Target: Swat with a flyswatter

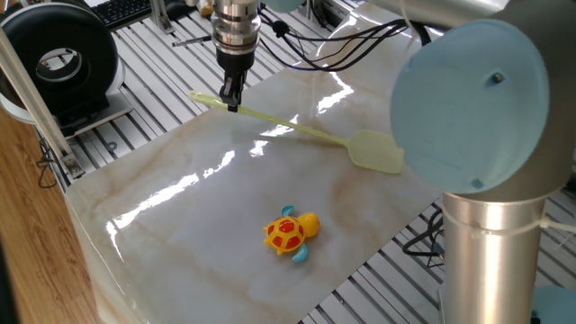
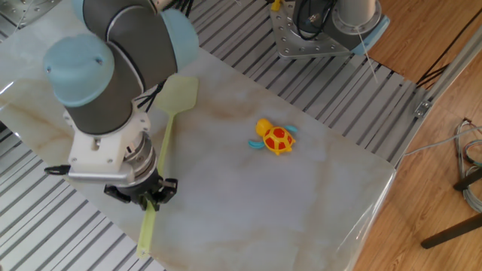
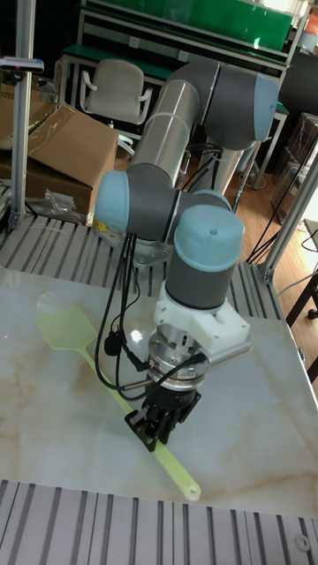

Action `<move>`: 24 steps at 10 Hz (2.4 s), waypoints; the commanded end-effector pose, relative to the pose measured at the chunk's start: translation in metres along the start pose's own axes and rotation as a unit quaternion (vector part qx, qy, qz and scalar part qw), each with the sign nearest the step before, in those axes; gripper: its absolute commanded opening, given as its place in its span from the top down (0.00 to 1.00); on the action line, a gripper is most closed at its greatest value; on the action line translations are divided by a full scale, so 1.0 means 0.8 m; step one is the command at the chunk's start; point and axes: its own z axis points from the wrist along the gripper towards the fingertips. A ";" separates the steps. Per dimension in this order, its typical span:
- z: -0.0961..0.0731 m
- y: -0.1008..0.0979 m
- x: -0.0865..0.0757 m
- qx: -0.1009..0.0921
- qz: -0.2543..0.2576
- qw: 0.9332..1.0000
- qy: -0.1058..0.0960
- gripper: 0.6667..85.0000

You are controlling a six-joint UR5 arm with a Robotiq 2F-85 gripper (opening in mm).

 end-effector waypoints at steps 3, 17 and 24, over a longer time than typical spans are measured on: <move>0.027 -0.013 -0.013 0.009 -0.005 1.000 -0.011 0.99; 0.030 -0.017 -0.018 0.011 0.006 1.000 -0.018 0.58; 0.041 -0.011 -0.027 0.006 0.012 1.000 -0.020 0.47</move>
